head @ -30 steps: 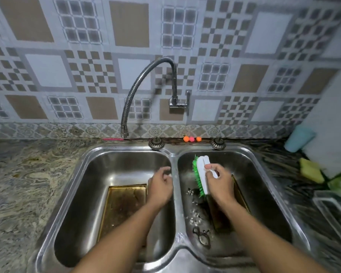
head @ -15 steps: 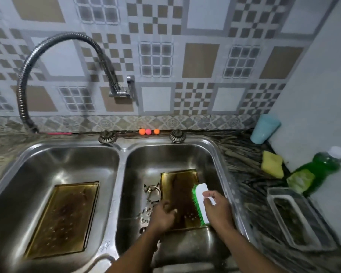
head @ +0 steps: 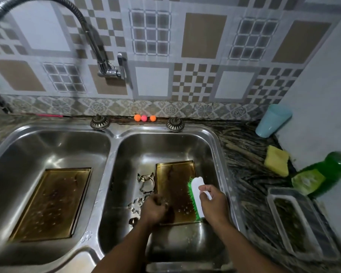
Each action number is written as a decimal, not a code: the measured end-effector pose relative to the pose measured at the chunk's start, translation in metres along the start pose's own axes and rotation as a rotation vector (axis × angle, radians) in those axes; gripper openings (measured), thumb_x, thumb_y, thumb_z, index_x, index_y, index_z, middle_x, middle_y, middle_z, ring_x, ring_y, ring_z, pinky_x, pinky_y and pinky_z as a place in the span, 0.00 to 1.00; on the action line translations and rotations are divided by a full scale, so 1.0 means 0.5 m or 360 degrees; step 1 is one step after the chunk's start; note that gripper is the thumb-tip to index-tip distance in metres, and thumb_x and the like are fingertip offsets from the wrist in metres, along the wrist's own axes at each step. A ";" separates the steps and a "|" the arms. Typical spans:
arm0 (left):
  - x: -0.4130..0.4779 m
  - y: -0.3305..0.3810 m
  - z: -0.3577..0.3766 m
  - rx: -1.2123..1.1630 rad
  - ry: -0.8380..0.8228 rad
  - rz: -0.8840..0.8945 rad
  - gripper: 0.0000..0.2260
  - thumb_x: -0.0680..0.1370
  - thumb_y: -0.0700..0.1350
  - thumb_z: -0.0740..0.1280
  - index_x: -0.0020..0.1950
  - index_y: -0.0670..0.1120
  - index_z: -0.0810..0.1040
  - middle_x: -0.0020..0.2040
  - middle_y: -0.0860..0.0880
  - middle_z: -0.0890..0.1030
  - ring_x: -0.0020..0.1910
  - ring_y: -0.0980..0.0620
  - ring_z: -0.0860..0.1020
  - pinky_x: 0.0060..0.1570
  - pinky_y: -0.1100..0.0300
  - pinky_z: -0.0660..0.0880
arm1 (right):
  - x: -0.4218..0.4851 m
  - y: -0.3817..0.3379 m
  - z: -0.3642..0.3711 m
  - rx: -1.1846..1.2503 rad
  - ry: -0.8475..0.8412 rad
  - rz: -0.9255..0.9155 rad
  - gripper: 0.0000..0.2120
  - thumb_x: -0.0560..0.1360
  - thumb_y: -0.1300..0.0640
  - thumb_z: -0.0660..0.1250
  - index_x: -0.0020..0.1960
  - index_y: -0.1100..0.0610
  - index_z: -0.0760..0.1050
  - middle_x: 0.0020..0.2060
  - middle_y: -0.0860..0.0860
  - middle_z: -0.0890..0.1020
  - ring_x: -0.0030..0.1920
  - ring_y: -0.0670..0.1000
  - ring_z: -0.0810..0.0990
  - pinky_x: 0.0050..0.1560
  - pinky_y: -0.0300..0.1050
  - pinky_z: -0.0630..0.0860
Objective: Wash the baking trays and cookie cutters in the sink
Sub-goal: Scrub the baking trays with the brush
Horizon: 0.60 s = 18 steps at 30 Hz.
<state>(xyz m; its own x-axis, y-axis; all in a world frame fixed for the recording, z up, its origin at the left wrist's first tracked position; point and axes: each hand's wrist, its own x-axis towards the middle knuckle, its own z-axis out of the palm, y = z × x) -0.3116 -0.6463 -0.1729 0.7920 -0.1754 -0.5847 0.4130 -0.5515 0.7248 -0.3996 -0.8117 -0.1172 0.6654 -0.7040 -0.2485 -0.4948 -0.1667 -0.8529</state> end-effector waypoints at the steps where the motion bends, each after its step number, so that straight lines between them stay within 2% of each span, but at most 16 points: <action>1: 0.000 -0.001 -0.001 -0.0039 0.0009 -0.0023 0.10 0.76 0.40 0.73 0.53 0.50 0.77 0.53 0.50 0.80 0.52 0.49 0.79 0.55 0.53 0.78 | 0.000 0.002 0.001 -0.0002 -0.0006 0.0011 0.10 0.78 0.63 0.66 0.49 0.49 0.81 0.58 0.52 0.81 0.57 0.55 0.79 0.52 0.49 0.82; 3: 0.004 -0.004 0.001 -0.0122 0.0023 -0.0075 0.11 0.75 0.39 0.74 0.50 0.52 0.76 0.53 0.48 0.81 0.51 0.49 0.80 0.52 0.55 0.77 | -0.002 0.005 0.001 -0.0006 -0.0025 0.0027 0.09 0.79 0.63 0.66 0.50 0.50 0.81 0.59 0.51 0.80 0.58 0.55 0.79 0.53 0.50 0.82; 6: 0.004 0.000 0.006 -0.0188 0.0032 -0.0080 0.14 0.75 0.38 0.74 0.55 0.50 0.75 0.48 0.49 0.81 0.44 0.53 0.80 0.37 0.63 0.72 | -0.005 0.010 0.003 0.0000 -0.0051 0.0029 0.09 0.79 0.63 0.66 0.51 0.50 0.81 0.56 0.49 0.78 0.57 0.53 0.78 0.55 0.51 0.82; 8: 0.008 0.000 0.010 -0.0180 0.0058 -0.0078 0.15 0.75 0.38 0.75 0.55 0.50 0.74 0.44 0.49 0.81 0.41 0.54 0.79 0.35 0.64 0.71 | -0.007 0.010 0.005 0.0018 -0.0053 0.0036 0.10 0.79 0.64 0.65 0.50 0.51 0.81 0.55 0.48 0.78 0.57 0.52 0.77 0.57 0.52 0.81; 9: 0.009 0.001 0.013 -0.0174 0.0062 -0.0079 0.15 0.74 0.37 0.75 0.55 0.49 0.75 0.43 0.50 0.81 0.40 0.54 0.79 0.37 0.62 0.73 | -0.008 0.009 0.007 0.0032 -0.0053 0.0042 0.10 0.79 0.64 0.65 0.50 0.51 0.81 0.54 0.47 0.78 0.58 0.52 0.77 0.57 0.52 0.81; 11: 0.006 0.006 0.017 -0.0203 0.0049 -0.0086 0.14 0.73 0.36 0.75 0.55 0.46 0.77 0.42 0.50 0.81 0.41 0.51 0.80 0.47 0.56 0.79 | -0.011 0.008 0.010 0.0060 -0.0040 0.0042 0.10 0.78 0.65 0.65 0.49 0.51 0.81 0.54 0.48 0.79 0.59 0.53 0.78 0.59 0.53 0.80; 13: 0.010 0.005 0.027 -0.0236 0.0025 -0.0071 0.18 0.72 0.37 0.76 0.59 0.46 0.77 0.45 0.49 0.83 0.45 0.49 0.82 0.54 0.50 0.81 | -0.015 0.005 0.010 0.0066 -0.0025 0.0035 0.10 0.78 0.65 0.65 0.49 0.51 0.81 0.55 0.49 0.80 0.60 0.53 0.78 0.59 0.52 0.80; 14: 0.011 0.005 0.032 -0.0249 0.0016 -0.0054 0.19 0.72 0.38 0.76 0.60 0.48 0.76 0.48 0.48 0.84 0.47 0.49 0.83 0.55 0.49 0.81 | -0.016 0.004 0.009 0.0063 -0.0023 0.0035 0.10 0.78 0.65 0.65 0.49 0.51 0.81 0.57 0.49 0.80 0.60 0.53 0.78 0.59 0.50 0.80; 16: 0.001 0.014 0.033 -0.0264 0.0022 -0.0019 0.18 0.74 0.38 0.73 0.61 0.50 0.73 0.49 0.48 0.83 0.46 0.50 0.82 0.49 0.53 0.82 | -0.020 -0.002 0.003 0.0062 -0.0020 0.0031 0.10 0.79 0.64 0.65 0.49 0.50 0.80 0.59 0.50 0.80 0.58 0.52 0.78 0.56 0.48 0.80; 18: -0.011 0.027 0.027 -0.0276 0.0050 0.0045 0.16 0.77 0.37 0.70 0.61 0.50 0.71 0.47 0.51 0.81 0.41 0.54 0.79 0.37 0.65 0.76 | -0.024 -0.009 -0.003 0.0047 -0.0003 0.0012 0.10 0.79 0.62 0.65 0.49 0.49 0.80 0.59 0.50 0.81 0.58 0.52 0.79 0.50 0.44 0.79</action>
<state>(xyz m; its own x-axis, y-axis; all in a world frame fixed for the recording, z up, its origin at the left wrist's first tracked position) -0.3165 -0.6636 -0.1646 0.8170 -0.1614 -0.5535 0.4596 -0.3975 0.7942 -0.4061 -0.8037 -0.1095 0.6627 -0.7038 -0.2559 -0.4831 -0.1407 -0.8642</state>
